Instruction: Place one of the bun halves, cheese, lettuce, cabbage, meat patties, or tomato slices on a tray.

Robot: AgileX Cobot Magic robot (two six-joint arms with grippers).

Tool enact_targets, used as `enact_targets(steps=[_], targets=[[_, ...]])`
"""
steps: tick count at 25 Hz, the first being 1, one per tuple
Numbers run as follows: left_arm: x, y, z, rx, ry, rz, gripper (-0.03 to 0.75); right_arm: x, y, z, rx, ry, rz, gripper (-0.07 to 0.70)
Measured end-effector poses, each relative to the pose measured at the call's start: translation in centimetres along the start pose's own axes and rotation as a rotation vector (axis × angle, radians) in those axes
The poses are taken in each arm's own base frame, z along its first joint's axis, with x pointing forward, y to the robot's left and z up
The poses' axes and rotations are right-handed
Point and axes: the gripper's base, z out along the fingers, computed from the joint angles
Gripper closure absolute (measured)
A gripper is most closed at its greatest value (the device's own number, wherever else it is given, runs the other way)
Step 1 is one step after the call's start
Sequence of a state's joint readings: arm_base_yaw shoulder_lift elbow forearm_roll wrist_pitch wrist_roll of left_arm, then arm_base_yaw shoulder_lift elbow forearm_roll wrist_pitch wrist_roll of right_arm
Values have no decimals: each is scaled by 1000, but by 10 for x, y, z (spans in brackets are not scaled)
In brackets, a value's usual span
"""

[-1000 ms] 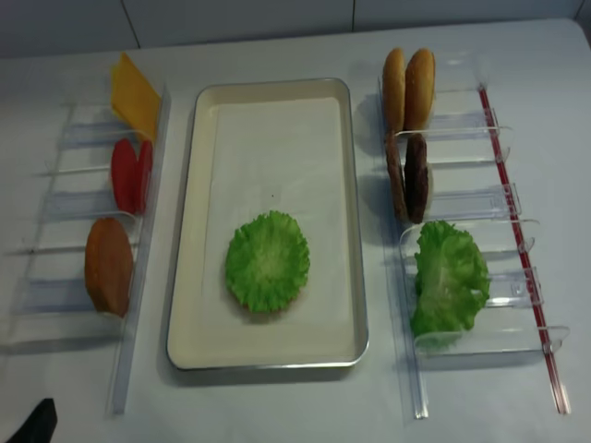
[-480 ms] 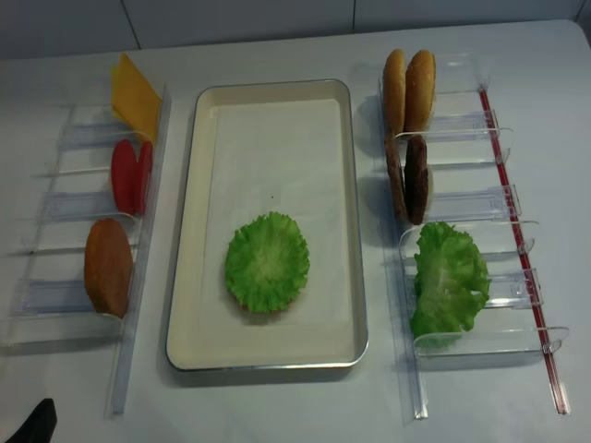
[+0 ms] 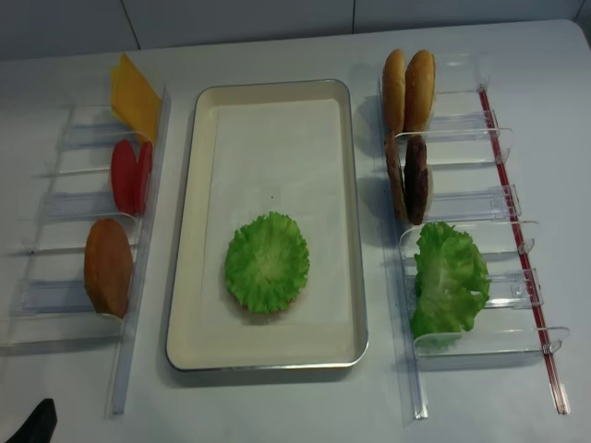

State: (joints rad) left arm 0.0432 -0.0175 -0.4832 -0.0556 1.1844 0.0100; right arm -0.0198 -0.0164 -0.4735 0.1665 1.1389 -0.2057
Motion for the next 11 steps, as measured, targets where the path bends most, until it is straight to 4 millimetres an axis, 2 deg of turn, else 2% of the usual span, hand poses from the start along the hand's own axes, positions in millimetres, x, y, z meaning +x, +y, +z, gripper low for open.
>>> enact_targets(steps=[11], targets=[[0,0,0,0,0,0,234,0,0,0,0,0,0,76]])
